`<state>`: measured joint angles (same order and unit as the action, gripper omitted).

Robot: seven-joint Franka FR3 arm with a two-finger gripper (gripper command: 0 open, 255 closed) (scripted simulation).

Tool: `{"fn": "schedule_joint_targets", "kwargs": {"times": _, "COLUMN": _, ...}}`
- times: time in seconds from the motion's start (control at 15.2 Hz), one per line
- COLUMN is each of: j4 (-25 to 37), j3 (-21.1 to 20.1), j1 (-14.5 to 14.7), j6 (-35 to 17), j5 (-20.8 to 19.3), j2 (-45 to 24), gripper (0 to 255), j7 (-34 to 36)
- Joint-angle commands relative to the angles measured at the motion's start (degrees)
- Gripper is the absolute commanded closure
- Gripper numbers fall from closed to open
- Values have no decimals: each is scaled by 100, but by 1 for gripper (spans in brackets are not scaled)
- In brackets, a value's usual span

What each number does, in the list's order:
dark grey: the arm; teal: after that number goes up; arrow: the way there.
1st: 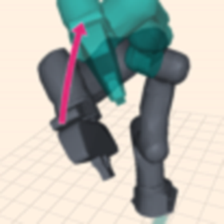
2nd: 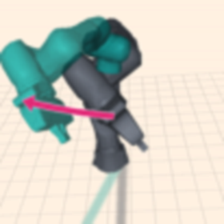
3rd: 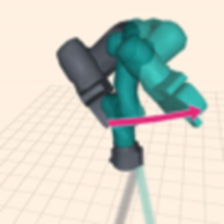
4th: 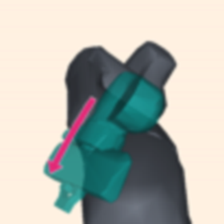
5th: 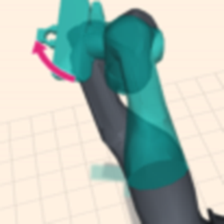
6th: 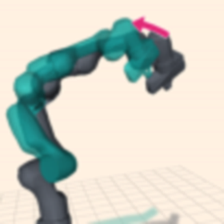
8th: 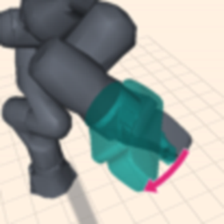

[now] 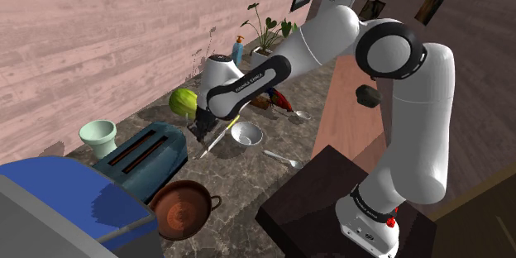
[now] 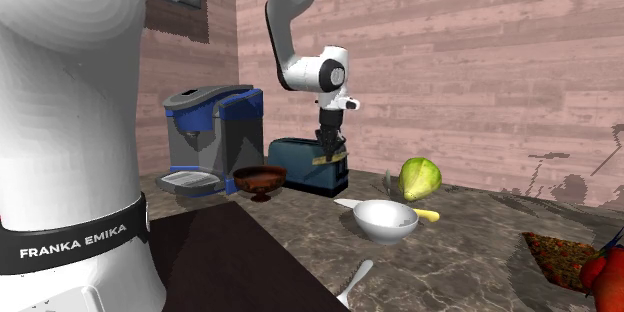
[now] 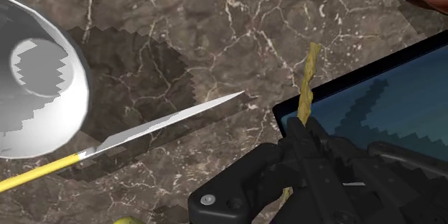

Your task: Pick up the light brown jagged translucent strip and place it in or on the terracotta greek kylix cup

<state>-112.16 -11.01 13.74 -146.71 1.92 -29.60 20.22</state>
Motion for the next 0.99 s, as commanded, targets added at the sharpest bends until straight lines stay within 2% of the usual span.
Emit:
{"fn": "schedule_joint_targets", "kwargs": {"times": 0.0, "j4": 16, "j3": -12, "j1": -8, "j6": 121, "j5": 12, "j2": 104, "gripper": 255, "j7": 6}}
{"fn": "schedule_joint_targets", "kwargs": {"times": 0.2, "j4": 18, "j3": -26, "j1": -20, "j6": 246, "j5": 29, "j2": 229, "gripper": 255, "j7": 7}}
{"fn": "schedule_joint_targets", "kwargs": {"times": 0.92, "j4": -856, "j3": -206, "j1": 1089, "j6": -304, "j5": -190, "j2": 678, "gripper": 255, "j7": 1487}}
